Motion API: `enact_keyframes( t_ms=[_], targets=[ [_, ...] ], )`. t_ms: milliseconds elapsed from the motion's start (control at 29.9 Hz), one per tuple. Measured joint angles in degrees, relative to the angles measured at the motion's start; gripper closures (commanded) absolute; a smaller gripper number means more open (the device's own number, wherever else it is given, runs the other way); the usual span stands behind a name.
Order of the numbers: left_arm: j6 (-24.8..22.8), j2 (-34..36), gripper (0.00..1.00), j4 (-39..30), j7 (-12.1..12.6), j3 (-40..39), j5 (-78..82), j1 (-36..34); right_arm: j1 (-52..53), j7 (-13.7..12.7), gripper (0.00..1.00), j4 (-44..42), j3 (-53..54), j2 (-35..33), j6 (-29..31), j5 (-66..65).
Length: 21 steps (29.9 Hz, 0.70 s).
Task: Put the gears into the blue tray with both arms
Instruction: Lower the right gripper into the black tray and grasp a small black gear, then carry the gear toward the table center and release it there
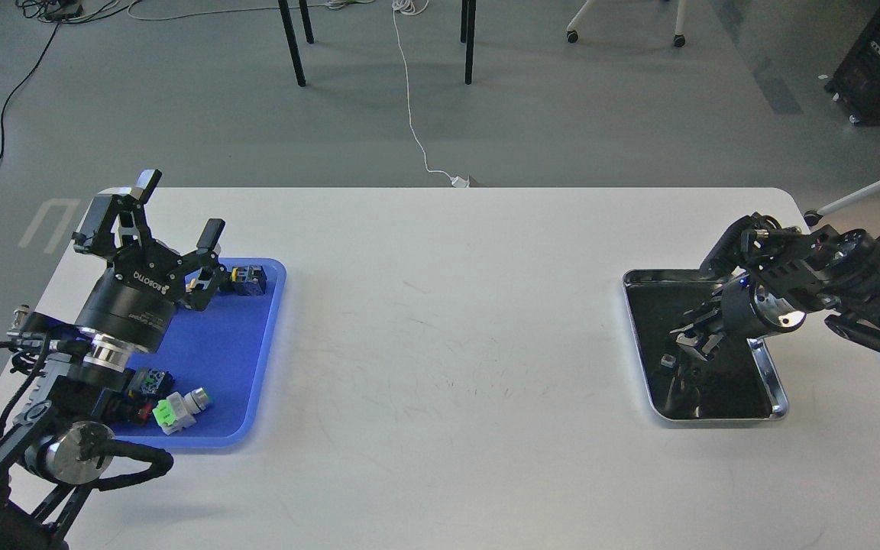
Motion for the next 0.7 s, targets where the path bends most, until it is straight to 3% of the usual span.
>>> enact_keyframes(
  t_ms=[435, 703],
  targets=[
    [0.0, 0.0, 0.02, 0.0, 0.0, 0.0, 0.0, 0.0, -0.2, -0.1, 0.87, 0.5, 0.5, 0.1, -0.1, 2.1],
    [0.0, 0.0, 0.02, 0.0, 0.1, 0.0, 0.0, -0.1, 6.9, 0.0, 0.87, 5.4, 0.5, -0.5, -0.1, 4.6]
  ],
)
